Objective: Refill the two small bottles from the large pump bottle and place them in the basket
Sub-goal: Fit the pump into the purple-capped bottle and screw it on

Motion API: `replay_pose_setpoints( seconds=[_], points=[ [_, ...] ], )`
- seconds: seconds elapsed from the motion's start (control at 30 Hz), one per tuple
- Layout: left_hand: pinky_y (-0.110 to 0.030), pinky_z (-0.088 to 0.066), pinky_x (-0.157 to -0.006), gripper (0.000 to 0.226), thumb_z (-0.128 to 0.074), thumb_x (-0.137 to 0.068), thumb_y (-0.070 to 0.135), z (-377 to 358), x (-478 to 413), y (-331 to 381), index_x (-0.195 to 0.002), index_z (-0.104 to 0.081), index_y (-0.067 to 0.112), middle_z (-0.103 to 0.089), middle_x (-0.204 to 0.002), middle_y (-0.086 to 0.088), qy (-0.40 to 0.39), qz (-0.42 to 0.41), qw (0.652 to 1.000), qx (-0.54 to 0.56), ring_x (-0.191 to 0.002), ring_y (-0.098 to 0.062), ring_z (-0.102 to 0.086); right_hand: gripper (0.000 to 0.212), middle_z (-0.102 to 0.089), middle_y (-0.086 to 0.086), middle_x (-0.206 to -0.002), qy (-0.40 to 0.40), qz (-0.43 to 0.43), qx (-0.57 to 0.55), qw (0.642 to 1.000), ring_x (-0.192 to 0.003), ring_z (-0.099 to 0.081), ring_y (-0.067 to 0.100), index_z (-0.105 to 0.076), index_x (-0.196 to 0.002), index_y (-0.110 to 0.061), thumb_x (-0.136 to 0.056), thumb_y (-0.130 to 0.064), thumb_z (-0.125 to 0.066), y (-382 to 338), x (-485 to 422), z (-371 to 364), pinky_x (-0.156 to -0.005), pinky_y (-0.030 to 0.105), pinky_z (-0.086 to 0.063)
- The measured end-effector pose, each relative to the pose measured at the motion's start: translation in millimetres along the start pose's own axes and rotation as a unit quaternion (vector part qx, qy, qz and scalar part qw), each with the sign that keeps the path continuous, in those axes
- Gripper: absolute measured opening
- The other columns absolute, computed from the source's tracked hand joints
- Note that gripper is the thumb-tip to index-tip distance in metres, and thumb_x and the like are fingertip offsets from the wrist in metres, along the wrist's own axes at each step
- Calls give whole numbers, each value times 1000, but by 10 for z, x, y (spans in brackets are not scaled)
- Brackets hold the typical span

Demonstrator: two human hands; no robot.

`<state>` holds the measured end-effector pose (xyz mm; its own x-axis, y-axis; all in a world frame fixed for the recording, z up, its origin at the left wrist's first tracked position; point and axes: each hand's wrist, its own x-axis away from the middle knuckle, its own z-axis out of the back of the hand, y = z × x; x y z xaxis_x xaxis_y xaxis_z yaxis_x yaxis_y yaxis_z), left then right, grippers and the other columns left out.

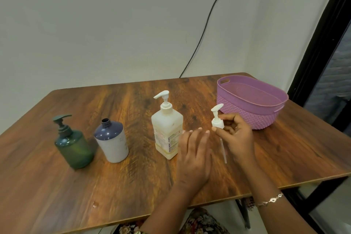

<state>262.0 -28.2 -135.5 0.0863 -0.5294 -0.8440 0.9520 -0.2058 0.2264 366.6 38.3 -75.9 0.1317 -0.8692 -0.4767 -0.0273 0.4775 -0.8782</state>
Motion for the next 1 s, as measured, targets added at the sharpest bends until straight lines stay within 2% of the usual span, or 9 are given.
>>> replay_pose_setpoints(
  seconds=[0.13,0.27,0.37,0.47,0.57,0.67,0.73,0.9,1.0],
  points=[
    [-36,-30,-105,44,-46,-85,24,257,36,-163,-127,-41,14,-44,-129,-7,45,81,995,-32,-117,-25,-40,36,-66,-10,-91,-27,34,-30,999,-89,-64,7,-60,-89,-23,-68,4,-73,-175,163,-157,-76,18,-52],
    [-47,-31,-101,44,-44,-84,26,535,11,-410,-125,-43,11,-51,-130,-18,82,187,977,-60,-122,-30,-36,36,-66,-16,-90,-72,71,-49,994,-90,-63,8,-60,-89,-23,-69,5,-72,-342,289,-390,-73,14,-50],
    [-46,-31,-103,48,-61,-84,19,706,9,-631,-128,-49,5,-47,-135,-20,112,256,959,-51,-128,-37,-38,33,-66,-6,-91,-105,87,-78,988,-89,-63,13,-60,-89,-15,-68,8,-73,-440,327,-588,-75,21,-53],
    [-42,-21,-111,63,-68,-83,20,867,8,-857,-137,-40,8,-34,-146,-15,123,335,934,-26,-139,-30,-23,35,-64,-2,-93,-143,101,-87,981,-89,-62,12,-59,-89,-15,-66,3,-76,-535,361,-838,-77,26,-53],
    [-36,-19,-113,76,-69,-82,27,985,2,-1067,-143,-29,10,-23,-152,-9,130,362,923,-2,-142,-24,-18,30,-63,-11,-96,-168,117,-66,976,-93,-62,9,-58,-90,-23,-67,-12,-73,-659,391,-1111,-78,20,-51],
    [-21,-14,-110,86,-70,-81,32,1057,-48,-1261,-147,-18,14,-21,-154,-2,115,399,909,44,-142,-17,-18,32,-64,-15,-93,-187,129,-108,968,-92,-62,6,-59,-89,-20,-69,0,-73,-760,339,-1391,-78,15,-49],
    [-20,-15,-109,89,-70,-80,34,1076,-79,-1398,-148,-16,14,-22,-154,-1,87,409,907,56,-142,-16,-20,34,-63,-14,-91,-190,123,-140,964,-90,-62,6,-58,-88,-20,-70,6,-71,-831,255,-1573,-78,16,-48],
    [-36,-32,-109,72,-72,-80,28,1118,-147,-1618,-140,-36,8,-41,-143,-6,41,404,911,67,-133,-21,-37,33,-62,-4,-91,-191,117,-181,957,-88,-63,9,-56,-90,-20,-75,7,-68,-1018,-41,-1909,-78,22,-50],
    [-29,-38,-100,62,-73,-79,26,1136,-133,-1657,-131,-45,9,-49,-132,-4,55,393,914,79,-122,-18,-46,31,-63,-3,-94,-185,124,-184,958,-87,-63,4,-58,-99,-12,-76,4,-68,-1084,-169,-2062,-77,19,-50]
  ],
)
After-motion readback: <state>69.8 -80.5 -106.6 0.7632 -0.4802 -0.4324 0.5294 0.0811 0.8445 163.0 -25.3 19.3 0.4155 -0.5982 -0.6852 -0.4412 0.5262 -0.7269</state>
